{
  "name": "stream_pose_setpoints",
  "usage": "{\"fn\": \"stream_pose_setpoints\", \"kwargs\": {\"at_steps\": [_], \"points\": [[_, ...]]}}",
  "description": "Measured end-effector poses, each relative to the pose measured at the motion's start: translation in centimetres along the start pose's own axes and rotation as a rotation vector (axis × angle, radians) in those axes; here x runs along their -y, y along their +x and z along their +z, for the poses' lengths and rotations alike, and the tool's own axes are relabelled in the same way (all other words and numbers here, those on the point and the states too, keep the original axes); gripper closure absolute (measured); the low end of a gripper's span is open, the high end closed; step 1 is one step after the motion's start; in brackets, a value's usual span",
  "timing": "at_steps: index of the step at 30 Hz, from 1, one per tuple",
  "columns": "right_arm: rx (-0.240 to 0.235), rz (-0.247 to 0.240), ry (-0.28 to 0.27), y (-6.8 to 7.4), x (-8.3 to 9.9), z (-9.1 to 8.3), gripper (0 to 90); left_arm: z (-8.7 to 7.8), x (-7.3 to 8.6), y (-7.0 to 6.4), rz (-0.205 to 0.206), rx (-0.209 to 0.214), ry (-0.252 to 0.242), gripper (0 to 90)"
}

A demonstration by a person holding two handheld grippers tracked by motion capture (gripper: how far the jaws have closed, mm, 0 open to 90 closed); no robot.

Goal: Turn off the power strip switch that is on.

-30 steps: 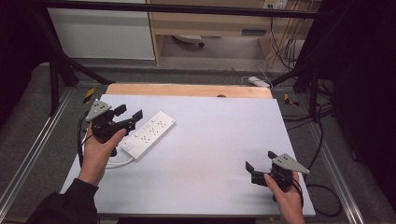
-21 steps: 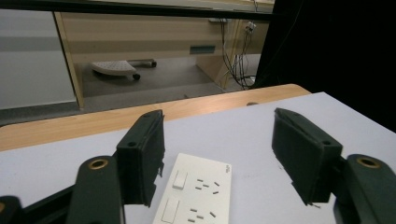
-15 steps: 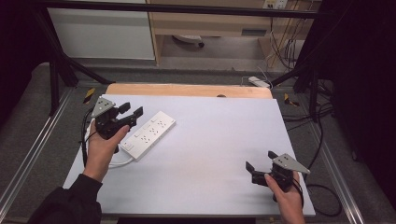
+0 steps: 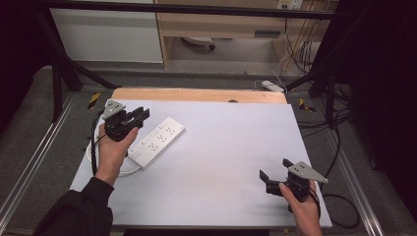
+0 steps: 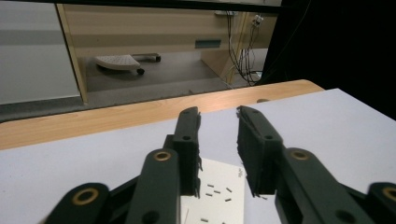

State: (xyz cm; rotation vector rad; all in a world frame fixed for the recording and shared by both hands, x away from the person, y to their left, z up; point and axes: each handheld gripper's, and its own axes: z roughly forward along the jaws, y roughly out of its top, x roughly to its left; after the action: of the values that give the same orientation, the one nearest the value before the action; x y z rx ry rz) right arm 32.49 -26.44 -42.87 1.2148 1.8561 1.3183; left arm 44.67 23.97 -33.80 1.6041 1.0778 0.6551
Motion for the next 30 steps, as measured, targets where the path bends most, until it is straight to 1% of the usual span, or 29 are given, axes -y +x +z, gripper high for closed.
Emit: {"fn": "stream_pose_setpoints", "kwargs": {"at_steps": [8, 11, 14, 19, 23, 30], "points": [[-0.001, 0.001, -0.001, -0.1, 0.0, 0.0, 2.2, 1.1, 0.3, 0.6, -0.002, -0.01, 0.0, 80.7], [-0.001, 0.004, -0.001, -0.1, 0.0, -0.1, 2.2, 1.3, 0.4, 0.7, 0.01, -0.014, 0.003, 84.1], [-0.001, 0.005, -0.001, -0.1, 0.0, -0.1, 2.2, 1.5, 0.4, 0.7, 0.012, -0.014, 0.001, 87.0], [-0.003, 0.009, -0.003, -0.1, -0.1, -0.1, 2.2, 2.1, 0.7, 0.7, 0.019, -0.011, 0.017, 89.6], [-0.001, 0.007, -0.002, -0.2, 0.0, -0.1, 2.2, 2.4, 0.9, 0.8, 0.021, -0.013, 0.023, 89.9], [0.001, 0.008, 0.0, -0.1, 0.0, -0.2, 2.2, 3.3, 1.4, 1.1, 0.023, -0.015, 0.054, 90.0]]}}
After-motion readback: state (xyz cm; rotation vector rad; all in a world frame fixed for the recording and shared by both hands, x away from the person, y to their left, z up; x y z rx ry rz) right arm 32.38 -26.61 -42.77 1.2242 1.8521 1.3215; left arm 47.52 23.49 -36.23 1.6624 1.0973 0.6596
